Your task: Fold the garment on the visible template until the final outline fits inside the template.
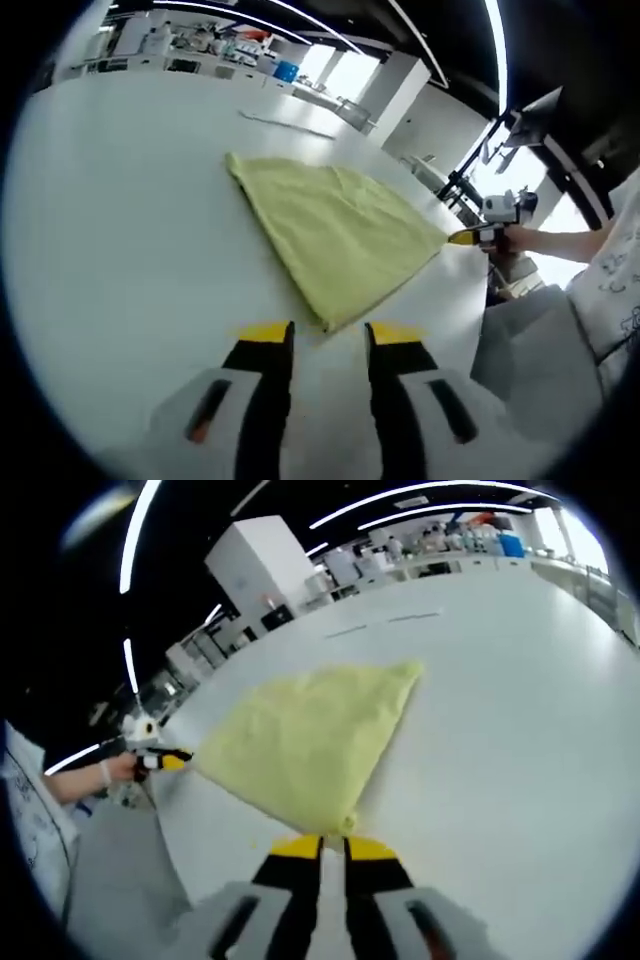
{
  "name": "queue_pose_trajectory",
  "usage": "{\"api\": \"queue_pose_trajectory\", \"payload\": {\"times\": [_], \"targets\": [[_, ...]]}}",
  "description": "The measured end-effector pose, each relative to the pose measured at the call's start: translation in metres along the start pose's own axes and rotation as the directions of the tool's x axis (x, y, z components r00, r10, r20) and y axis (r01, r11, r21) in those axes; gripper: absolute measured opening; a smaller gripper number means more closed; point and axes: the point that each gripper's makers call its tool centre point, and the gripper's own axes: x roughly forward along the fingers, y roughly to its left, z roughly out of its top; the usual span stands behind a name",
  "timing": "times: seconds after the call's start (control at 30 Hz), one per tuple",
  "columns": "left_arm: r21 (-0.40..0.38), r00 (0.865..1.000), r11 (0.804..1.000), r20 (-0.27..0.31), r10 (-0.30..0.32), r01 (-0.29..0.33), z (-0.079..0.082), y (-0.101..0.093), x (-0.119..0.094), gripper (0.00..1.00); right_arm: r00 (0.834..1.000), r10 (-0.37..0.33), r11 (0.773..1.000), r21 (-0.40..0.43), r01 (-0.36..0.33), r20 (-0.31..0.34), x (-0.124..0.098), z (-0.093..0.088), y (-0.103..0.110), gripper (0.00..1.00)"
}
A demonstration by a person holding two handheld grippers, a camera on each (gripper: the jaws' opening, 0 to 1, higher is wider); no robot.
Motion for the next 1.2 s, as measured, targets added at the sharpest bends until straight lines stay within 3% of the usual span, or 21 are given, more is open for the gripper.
{"api": "queue_pose_trajectory", "payload": {"times": [0.1, 0.27, 0.4, 0.6, 0.63, 0.67, 0.8, 1.2], "targets": [[0.031, 1.0, 1.0, 0.005, 0.003, -0.003, 0.005, -0.004, -0.007, 0.41, 1.0, -0.007, 1.0, -0.02, 0.007, 0.017, -0.004, 0.005, 0.002, 0.31], [0.081, 1.0, 0.997, 0.02, 0.013, -0.015, 0.014, -0.008, -0.013, 0.53, 0.999, -0.015, 0.998, -0.062, 0.017, 0.041, -0.011, 0.014, 0.004, 0.4], [0.104, 0.998, 0.994, 0.055, 0.013, -0.019, 0.023, -0.013, -0.016, 0.64, 0.995, -0.059, 0.993, -0.1, 0.067, 0.086, -0.016, 0.023, 0.001, 0.71], [0.124, 0.996, 0.99, 0.066, 0.064, -0.072, 0.025, -0.01, -0.015, 0.93, 0.986, -0.133, 0.977, -0.156, 0.148, 0.1, -0.022, 0.027, -0.007, 1.0], [0.118, 0.995, 0.989, 0.065, 0.08, -0.087, 0.024, -0.014, -0.014, 0.99, 0.986, -0.139, 0.974, -0.167, 0.152, 0.092, -0.024, 0.026, -0.008, 1.0], [0.118, 0.994, 0.988, 0.067, 0.088, -0.096, 0.024, -0.014, -0.014, 0.99, 0.979, -0.18, 0.963, -0.189, 0.194, 0.091, -0.028, 0.025, -0.013, 1.0], [0.097, 0.993, 0.992, 0.1, 0.07, -0.08, 0.027, -0.021, -0.017, 0.99, 0.98, -0.174, 0.965, -0.181, 0.19, 0.099, -0.031, 0.025, -0.008, 1.0], [0.063, 0.992, 0.995, 0.109, 0.065, -0.072, 0.019, -0.034, -0.011, 0.98, 0.986, -0.131, 0.977, -0.153, 0.146, 0.108, -0.024, 0.021, 0.014, 1.0]]}}
